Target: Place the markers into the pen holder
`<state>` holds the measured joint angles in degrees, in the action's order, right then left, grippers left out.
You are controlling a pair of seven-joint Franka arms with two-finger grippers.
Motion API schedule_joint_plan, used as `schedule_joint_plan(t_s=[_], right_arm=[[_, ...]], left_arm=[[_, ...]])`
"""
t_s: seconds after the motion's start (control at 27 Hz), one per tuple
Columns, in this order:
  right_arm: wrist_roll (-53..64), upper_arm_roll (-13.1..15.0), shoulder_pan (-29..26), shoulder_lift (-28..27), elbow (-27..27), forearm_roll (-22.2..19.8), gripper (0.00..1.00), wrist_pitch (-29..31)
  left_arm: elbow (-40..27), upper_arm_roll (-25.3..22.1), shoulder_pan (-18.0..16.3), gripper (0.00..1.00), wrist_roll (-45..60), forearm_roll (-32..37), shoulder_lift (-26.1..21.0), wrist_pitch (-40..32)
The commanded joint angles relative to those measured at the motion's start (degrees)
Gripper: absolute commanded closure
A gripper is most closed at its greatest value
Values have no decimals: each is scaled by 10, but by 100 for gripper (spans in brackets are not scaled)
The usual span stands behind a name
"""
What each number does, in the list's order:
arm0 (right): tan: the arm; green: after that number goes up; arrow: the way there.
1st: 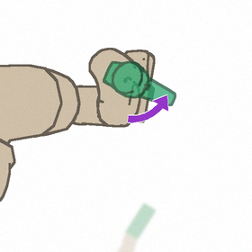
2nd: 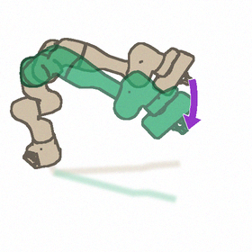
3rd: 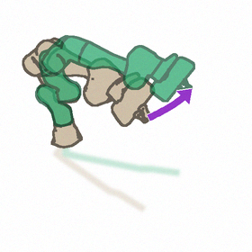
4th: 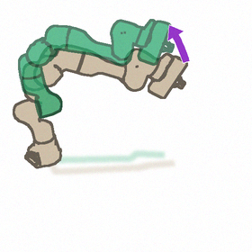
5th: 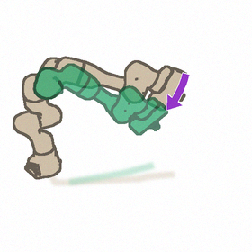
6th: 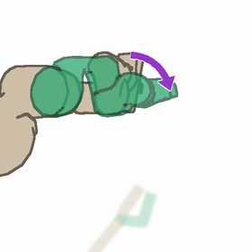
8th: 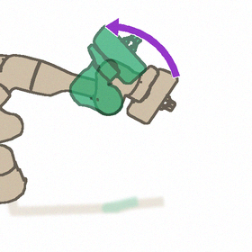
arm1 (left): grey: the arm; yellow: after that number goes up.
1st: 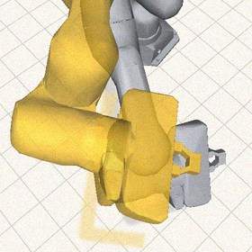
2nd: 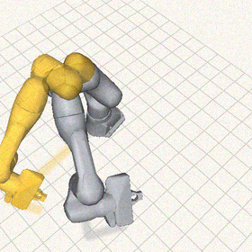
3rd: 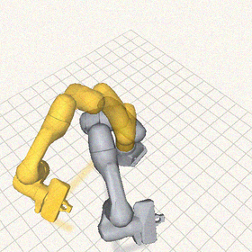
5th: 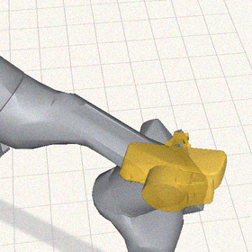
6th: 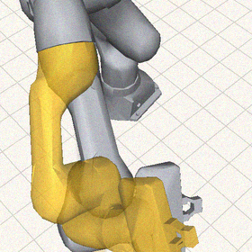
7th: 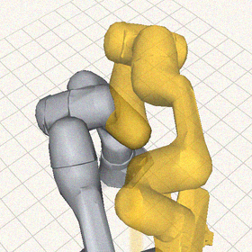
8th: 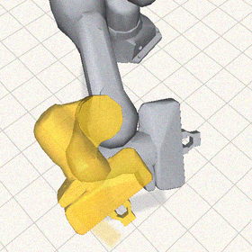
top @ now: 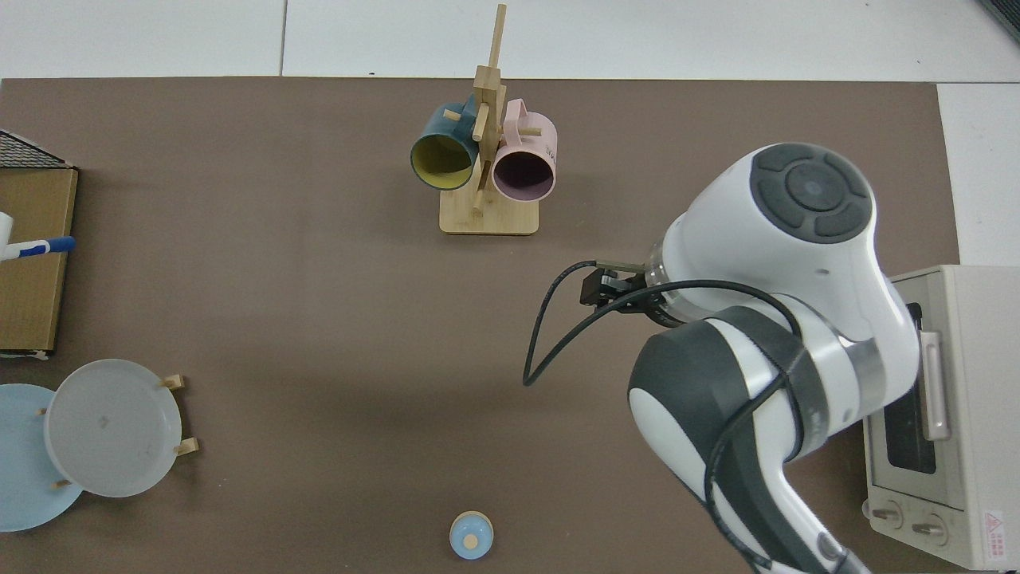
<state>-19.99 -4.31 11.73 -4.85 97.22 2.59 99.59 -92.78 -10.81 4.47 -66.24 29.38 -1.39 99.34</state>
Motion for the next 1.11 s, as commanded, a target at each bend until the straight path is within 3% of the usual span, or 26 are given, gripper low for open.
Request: schedule_joint_plan(t_s=[0.0,0.37,0.67,0.81,1.07], right_arm=[[122,-8,-39,16,11,-51,0,7],[215,-7,-60,8,-9,-105,0,43],[172,-5,-87,5,-34,-75,0,26],[152,-1,-99,23,-38,-47,0,-18],[137,-3,-132,44,-38,-45,0,-62]], left_arm=[[39,-30,0,100,-95,60,-30,18],[56,-83,-1,100,-232,120,-48,87],[59,-108,-12,100,-258,124,-67,120],[59,-119,-13,100,-261,125,-87,121],[58,-119,-12,100,-261,130,-90,116]])
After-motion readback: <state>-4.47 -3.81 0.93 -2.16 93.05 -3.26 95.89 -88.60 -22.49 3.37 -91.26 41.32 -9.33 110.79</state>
